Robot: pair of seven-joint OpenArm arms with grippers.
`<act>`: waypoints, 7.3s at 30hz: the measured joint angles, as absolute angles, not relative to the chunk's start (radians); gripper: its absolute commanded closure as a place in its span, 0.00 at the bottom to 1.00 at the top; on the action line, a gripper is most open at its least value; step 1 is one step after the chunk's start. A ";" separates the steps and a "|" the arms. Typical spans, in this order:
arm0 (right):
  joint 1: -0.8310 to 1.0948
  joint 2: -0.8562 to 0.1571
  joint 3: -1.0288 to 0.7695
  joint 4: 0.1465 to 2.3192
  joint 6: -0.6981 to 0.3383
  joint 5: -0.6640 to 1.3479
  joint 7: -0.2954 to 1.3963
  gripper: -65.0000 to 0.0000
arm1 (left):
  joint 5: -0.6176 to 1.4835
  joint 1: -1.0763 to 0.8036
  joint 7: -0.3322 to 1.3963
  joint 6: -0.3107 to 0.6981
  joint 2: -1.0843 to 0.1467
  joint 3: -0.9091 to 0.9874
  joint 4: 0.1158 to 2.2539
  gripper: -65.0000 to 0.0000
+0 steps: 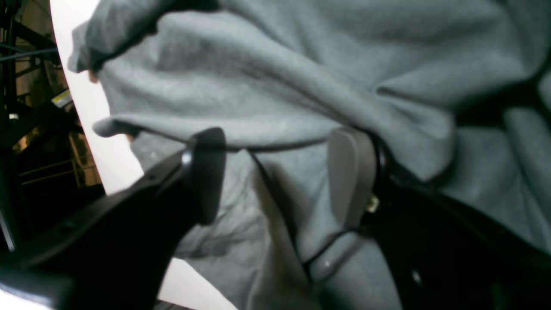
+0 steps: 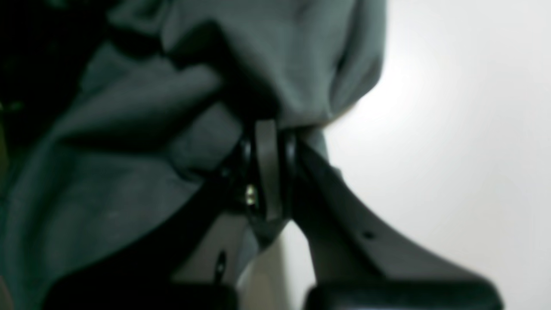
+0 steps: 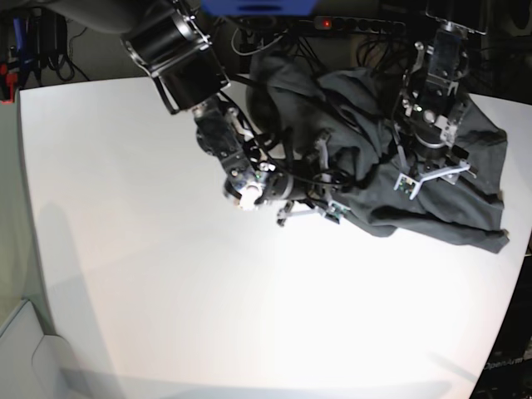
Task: Layout the t-shirt on the table in an organized manner, then fold the t-shirt properly
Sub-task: 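Drag the held fabric with the right gripper away from the left gripper, then hold the shirt with both grippers and stretch it apart lengthwise, then pull the held shirt end with the right gripper toward the table edge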
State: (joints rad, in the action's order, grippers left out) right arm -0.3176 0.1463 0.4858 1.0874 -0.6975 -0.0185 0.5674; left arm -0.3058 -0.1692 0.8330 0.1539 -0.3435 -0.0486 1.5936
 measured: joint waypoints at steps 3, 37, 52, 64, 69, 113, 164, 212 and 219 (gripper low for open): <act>-0.330 0.144 0.484 1.091 -0.699 -0.022 0.567 1.00 | -0.306 -0.169 0.833 0.154 -0.344 -0.049 1.593 0.42; -0.400 -0.001 0.746 1.739 -0.706 -0.014 0.921 0.83 | -0.254 -0.160 0.990 0.204 -0.348 -0.039 1.693 0.42; -0.390 -0.107 0.662 1.741 -0.706 -0.006 0.918 0.51 | -0.259 -0.174 0.998 0.205 -0.441 0.043 1.681 0.42; -0.351 -0.126 0.316 1.734 -0.702 -0.013 0.917 0.52 | -0.254 -0.208 0.998 0.207 -0.488 0.142 1.683 0.42; -0.318 -0.119 0.315 1.656 -0.702 -0.013 0.906 0.54 | -0.257 -0.248 1.018 0.210 -0.506 0.200 1.786 0.42; 0.121 -0.349 0.311 1.823 -0.702 -0.022 0.779 1.00 | -0.264 -0.068 0.876 0.327 -0.397 0.412 1.394 0.42; -0.027 -0.245 0.056 1.449 -0.709 0.054 0.678 1.00 | -0.263 -0.088 0.882 0.299 -0.302 0.347 1.444 0.42; -0.495 -0.106 0.228 0.878 -0.710 0.021 0.529 1.00 | -0.261 -0.110 0.939 0.319 -0.245 0.345 1.615 0.42; -0.640 -0.136 0.201 0.596 -0.710 0.012 0.358 1.00 | -0.261 -0.108 0.939 0.319 -0.244 0.345 1.621 0.42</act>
State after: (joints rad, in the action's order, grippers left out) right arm -0.6399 -0.1360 0.2008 0.5964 -0.7097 0.0120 0.3576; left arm -0.2611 -0.1081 0.9386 0.3191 -0.2440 0.3450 1.6215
